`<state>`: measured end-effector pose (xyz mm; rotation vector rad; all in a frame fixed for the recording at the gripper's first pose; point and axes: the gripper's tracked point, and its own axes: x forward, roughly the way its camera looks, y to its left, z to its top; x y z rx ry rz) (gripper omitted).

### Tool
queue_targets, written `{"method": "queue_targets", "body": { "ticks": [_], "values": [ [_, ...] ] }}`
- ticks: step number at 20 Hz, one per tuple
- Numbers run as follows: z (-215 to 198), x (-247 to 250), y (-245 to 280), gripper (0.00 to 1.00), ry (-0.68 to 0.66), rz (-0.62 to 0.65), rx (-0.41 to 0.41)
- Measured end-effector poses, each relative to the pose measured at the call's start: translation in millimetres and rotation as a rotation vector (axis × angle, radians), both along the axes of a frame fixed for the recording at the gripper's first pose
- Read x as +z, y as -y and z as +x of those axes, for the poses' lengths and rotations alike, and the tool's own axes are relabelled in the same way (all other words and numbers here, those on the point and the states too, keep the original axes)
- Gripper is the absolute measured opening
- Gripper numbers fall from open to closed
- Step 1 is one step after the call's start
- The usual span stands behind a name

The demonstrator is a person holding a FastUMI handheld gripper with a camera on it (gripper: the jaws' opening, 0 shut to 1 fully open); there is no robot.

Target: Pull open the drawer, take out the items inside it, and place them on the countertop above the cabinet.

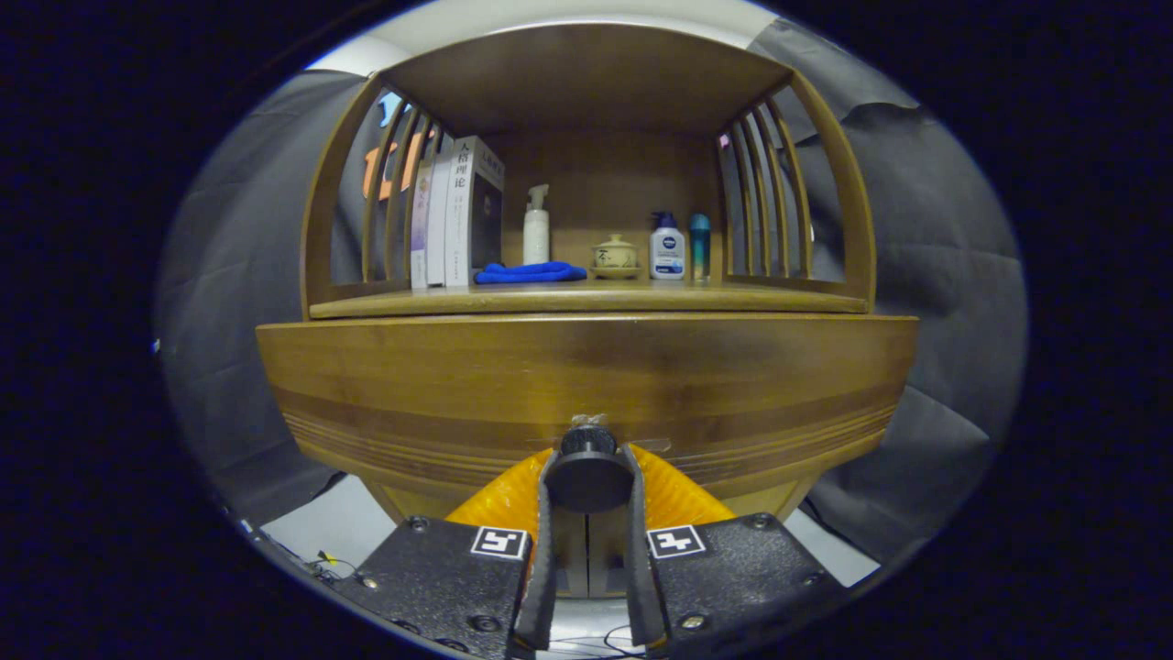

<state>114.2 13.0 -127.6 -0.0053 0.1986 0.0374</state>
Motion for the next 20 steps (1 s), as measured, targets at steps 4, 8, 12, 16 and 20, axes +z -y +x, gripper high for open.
{"method": "queue_targets", "body": {
  "ticks": [4, 8, 12, 16, 20],
  "values": [
    [-24, -2, 2, 0.34, 0.000, 0.001, 0.003],
    [-44, -3, 4, 0.34, -0.006, 0.007, -0.001],
    [-67, -6, 6, 0.35, -0.022, 0.026, -0.005],
    [-90, -15, 8, 0.34, -0.042, 0.029, -0.004],
    [-114, -19, 9, 0.34, -0.048, 0.011, 0.007]
  ]
}}
